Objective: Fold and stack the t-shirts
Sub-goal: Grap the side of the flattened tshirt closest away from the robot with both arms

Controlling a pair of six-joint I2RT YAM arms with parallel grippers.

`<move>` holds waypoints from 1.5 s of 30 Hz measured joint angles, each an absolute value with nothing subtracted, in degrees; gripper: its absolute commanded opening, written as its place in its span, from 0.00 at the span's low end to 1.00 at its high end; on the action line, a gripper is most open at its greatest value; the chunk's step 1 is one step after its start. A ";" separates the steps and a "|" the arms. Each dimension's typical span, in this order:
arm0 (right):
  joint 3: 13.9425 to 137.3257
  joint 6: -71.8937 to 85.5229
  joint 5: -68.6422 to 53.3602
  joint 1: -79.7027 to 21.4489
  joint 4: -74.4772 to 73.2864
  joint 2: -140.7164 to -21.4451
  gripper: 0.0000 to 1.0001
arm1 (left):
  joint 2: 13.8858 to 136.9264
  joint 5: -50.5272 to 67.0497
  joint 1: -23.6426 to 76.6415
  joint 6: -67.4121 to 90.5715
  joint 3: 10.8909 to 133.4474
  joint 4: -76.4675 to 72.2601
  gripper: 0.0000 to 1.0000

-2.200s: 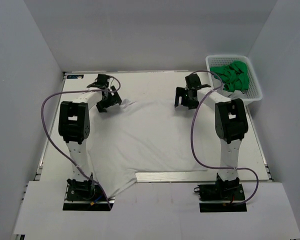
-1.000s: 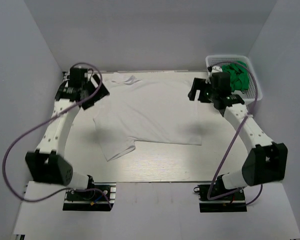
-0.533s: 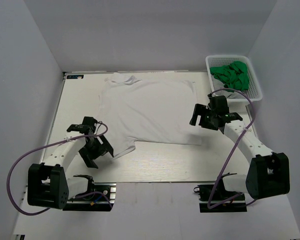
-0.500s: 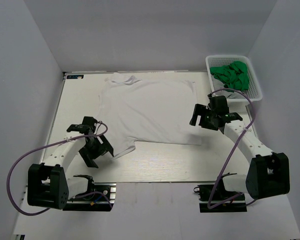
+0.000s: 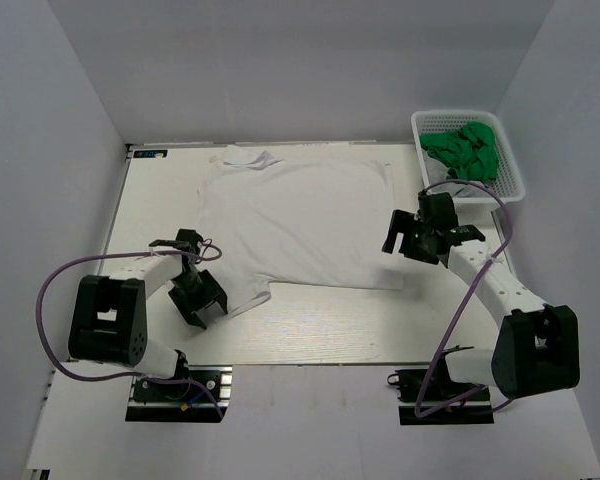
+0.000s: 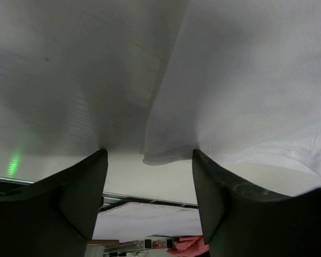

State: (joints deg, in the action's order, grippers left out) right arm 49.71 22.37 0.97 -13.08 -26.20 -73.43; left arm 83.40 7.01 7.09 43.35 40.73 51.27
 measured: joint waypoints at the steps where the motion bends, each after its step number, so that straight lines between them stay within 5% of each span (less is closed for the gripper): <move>1: 49.71 22.52 1.26 -13.06 -26.46 -73.43 0.90 | 83.59 7.01 7.09 43.20 40.73 51.42 0.63; 8: 49.56 23.83 2.28 -12.91 -27.27 -73.43 0.90 | 84.36 8.60 7.09 42.81 40.84 50.26 0.27; 10: 49.08 24.01 2.46 -12.86 -27.35 -73.43 0.90 | 84.75 9.15 7.09 43.11 40.99 49.95 0.03; 11: 48.77 24.12 2.46 -12.86 -27.57 -73.43 0.90 | 84.93 9.58 7.09 43.03 41.06 49.69 0.00; 24: 42.83 27.05 1.10 -12.86 -29.02 -75.83 0.89 | 84.97 10.94 7.09 42.70 41.67 48.14 0.00; 31: 42.02 27.62 0.01 -12.82 -27.38 -81.14 0.62 | 84.64 10.15 7.09 42.48 42.68 47.77 0.00; 34: 41.82 28.10 -0.58 -12.82 -26.39 -81.80 0.60 | 84.64 10.11 7.09 42.46 42.83 47.83 0.00; 41: 41.47 28.93 -1.50 -12.75 -24.82 -82.91 0.03 | 84.64 9.98 6.96 42.19 42.83 48.05 0.00; 45: 41.47 29.52 -1.89 -12.75 -25.76 -82.87 0.00 | 83.40 9.89 6.96 42.00 42.98 49.15 0.00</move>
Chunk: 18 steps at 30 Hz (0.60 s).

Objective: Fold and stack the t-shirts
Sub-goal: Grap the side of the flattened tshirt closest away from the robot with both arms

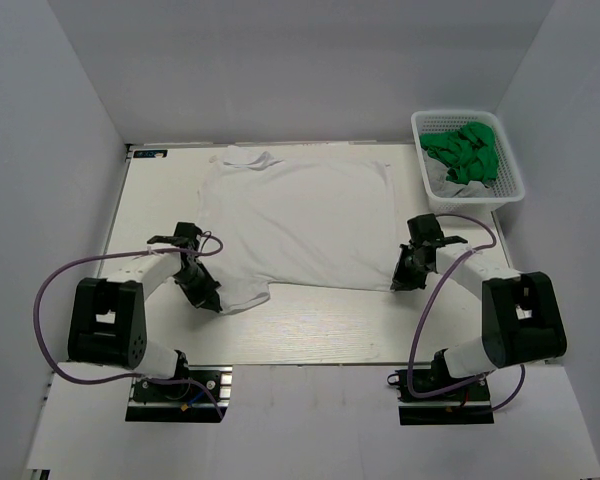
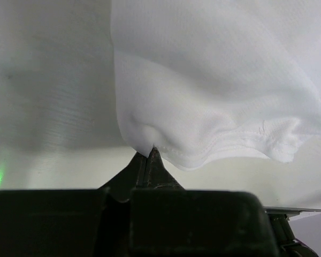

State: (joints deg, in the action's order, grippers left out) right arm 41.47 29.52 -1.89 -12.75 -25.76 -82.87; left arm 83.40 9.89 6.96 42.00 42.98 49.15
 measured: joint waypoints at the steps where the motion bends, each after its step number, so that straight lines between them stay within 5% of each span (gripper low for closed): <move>1: 41.47 29.47 -1.98 -12.78 -26.24 -82.78 0.00 | 82.74 9.89 6.96 42.00 43.03 49.69 0.00; 18: 48.75 23.27 -8.82 -12.86 -40.38 -81.12 0.00 | 78.17 14.87 6.44 39.92 51.62 51.42 0.00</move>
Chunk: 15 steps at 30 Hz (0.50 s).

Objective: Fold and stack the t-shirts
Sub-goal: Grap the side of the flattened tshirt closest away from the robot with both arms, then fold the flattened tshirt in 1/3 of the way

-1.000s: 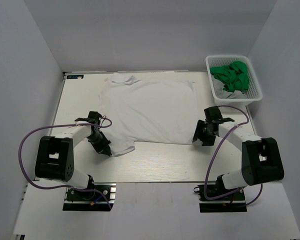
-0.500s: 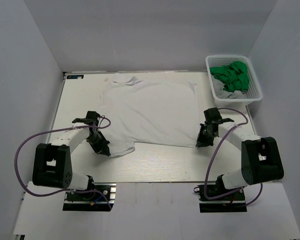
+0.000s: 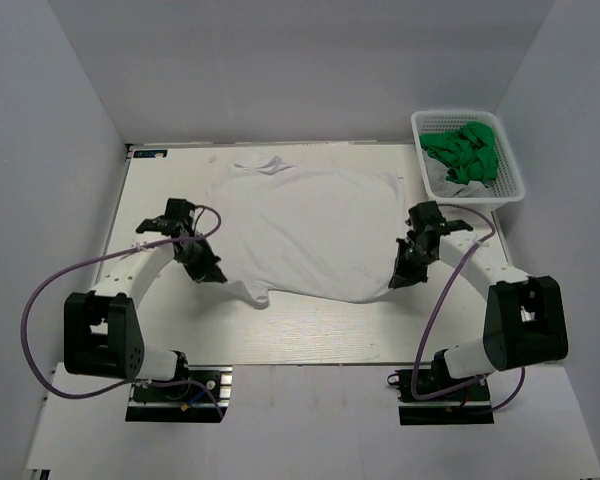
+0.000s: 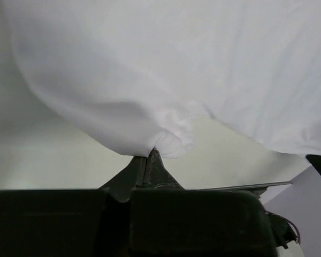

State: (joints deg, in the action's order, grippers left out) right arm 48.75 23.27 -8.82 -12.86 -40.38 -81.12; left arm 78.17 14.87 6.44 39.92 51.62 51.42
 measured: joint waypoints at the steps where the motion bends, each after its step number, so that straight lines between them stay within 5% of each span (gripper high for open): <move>1: 50.92 22.94 -9.15 -12.84 -41.06 -82.04 0.00 | 79.40 15.51 6.44 39.59 53.58 50.74 0.00; 15: 72.75 21.39 -10.70 -11.73 -48.05 -96.47 0.00 | 100.95 17.43 5.93 37.06 81.43 49.78 0.00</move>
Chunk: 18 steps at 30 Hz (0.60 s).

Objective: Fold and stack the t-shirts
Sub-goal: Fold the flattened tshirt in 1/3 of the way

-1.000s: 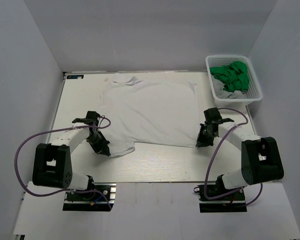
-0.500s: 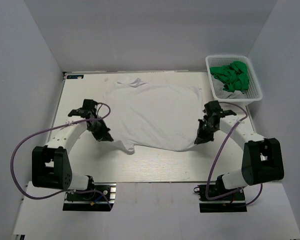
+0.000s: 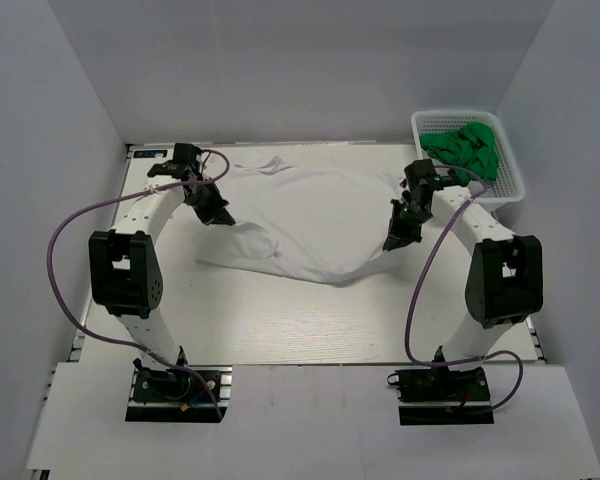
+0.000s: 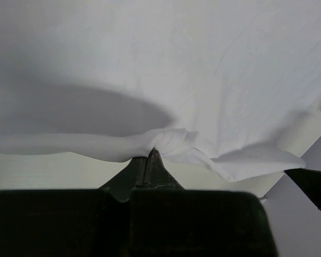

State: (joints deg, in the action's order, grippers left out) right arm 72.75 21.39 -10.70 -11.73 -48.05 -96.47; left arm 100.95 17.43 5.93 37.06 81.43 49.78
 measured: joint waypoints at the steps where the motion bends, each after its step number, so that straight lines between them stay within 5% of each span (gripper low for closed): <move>1: 74.32 21.32 -10.70 -11.55 -48.60 -97.32 0.00 | 102.21 17.23 5.85 36.86 83.31 50.00 0.00; 18: 88.64 20.82 -10.68 -7.60 -52.73 -108.25 0.00 | 113.93 16.40 3.99 31.73 99.00 47.40 0.00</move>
